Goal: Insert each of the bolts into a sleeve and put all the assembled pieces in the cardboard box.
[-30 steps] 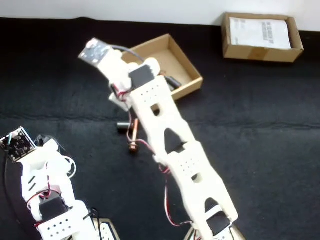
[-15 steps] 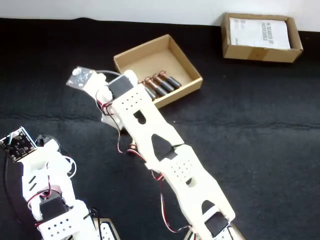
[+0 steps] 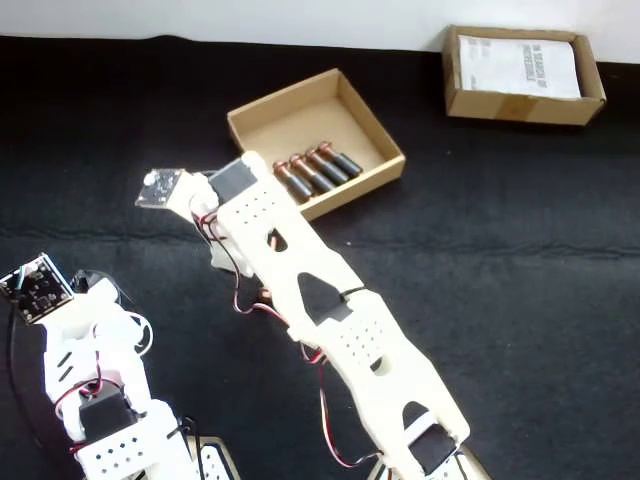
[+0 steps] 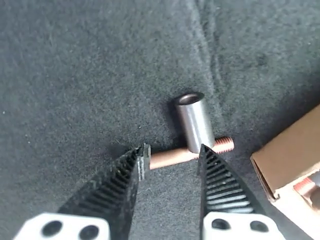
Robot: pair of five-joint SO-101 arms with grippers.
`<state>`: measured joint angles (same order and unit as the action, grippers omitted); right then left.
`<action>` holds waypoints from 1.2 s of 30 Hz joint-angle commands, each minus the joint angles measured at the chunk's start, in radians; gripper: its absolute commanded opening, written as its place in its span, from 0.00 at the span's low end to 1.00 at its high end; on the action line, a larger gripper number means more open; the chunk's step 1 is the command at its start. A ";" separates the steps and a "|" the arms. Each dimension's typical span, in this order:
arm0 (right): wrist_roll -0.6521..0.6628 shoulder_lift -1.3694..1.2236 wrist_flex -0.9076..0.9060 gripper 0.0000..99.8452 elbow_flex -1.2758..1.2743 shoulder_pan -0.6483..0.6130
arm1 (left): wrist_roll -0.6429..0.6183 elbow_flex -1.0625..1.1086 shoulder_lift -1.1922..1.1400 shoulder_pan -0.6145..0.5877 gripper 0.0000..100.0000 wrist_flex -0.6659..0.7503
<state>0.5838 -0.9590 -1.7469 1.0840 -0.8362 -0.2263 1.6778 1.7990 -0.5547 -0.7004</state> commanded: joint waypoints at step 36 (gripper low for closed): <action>0.107 0.019 0.162 0.01 -0.024 0.094 | -0.002 0.016 0.012 -0.007 0.01 -0.003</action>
<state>0.6866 -0.9605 -1.5213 0.9198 -0.7748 -0.2263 1.6778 1.7990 -0.5562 -0.7020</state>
